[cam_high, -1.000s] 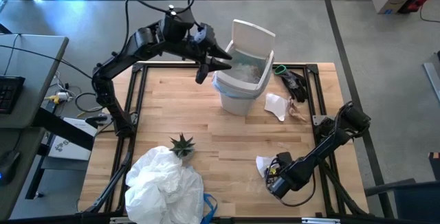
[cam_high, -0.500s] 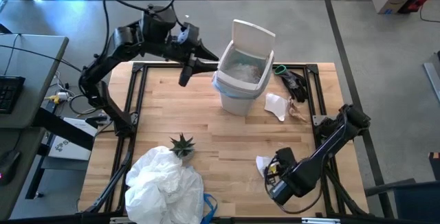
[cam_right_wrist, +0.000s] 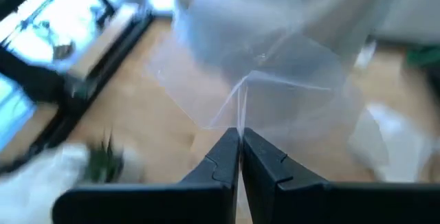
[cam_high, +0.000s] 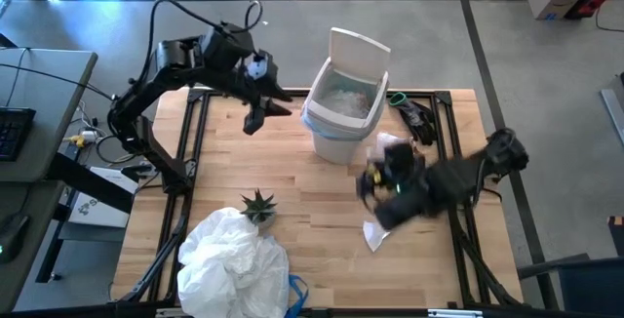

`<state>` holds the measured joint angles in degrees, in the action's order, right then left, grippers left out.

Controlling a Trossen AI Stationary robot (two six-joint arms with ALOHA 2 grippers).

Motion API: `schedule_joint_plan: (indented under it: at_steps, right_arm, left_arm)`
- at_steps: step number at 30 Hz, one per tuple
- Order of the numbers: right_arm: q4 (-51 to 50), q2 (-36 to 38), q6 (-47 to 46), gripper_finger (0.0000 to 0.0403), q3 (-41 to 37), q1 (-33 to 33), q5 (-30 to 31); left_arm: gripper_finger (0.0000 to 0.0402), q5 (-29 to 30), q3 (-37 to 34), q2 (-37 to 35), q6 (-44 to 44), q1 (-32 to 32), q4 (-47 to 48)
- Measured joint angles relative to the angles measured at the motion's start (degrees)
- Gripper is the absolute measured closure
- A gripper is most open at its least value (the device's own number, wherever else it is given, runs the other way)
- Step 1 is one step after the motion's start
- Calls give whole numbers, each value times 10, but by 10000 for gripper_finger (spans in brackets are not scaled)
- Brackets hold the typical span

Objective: Place trash/remove bag and relplace
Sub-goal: Put the transparent plastic into the trash bin

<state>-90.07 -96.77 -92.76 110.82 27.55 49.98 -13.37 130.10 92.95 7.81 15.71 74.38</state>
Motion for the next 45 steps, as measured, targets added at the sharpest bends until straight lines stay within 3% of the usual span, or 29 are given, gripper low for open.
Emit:
schedule_joint_plan:
  at_steps: [8,15,22,33,45]
  right_arm:
    - [18,8,229,403,109,-160,-3]
    - [97,8,413,403,160,-295,-127]
    - [120,-21,491,403,159,-387,-227]
    - [149,-68,533,395,158,-412,-271]
    - [150,-71,541,265,158,-405,-294]
  left_arm:
    - [280,21,0,0,4,-39,24]
    - [292,23,-23,0,0,-78,8]
    - [302,47,-102,-1,-12,-119,-15]
    - [303,55,-168,-4,-31,-159,-61]
    - [303,55,-170,-4,-42,-162,-76]
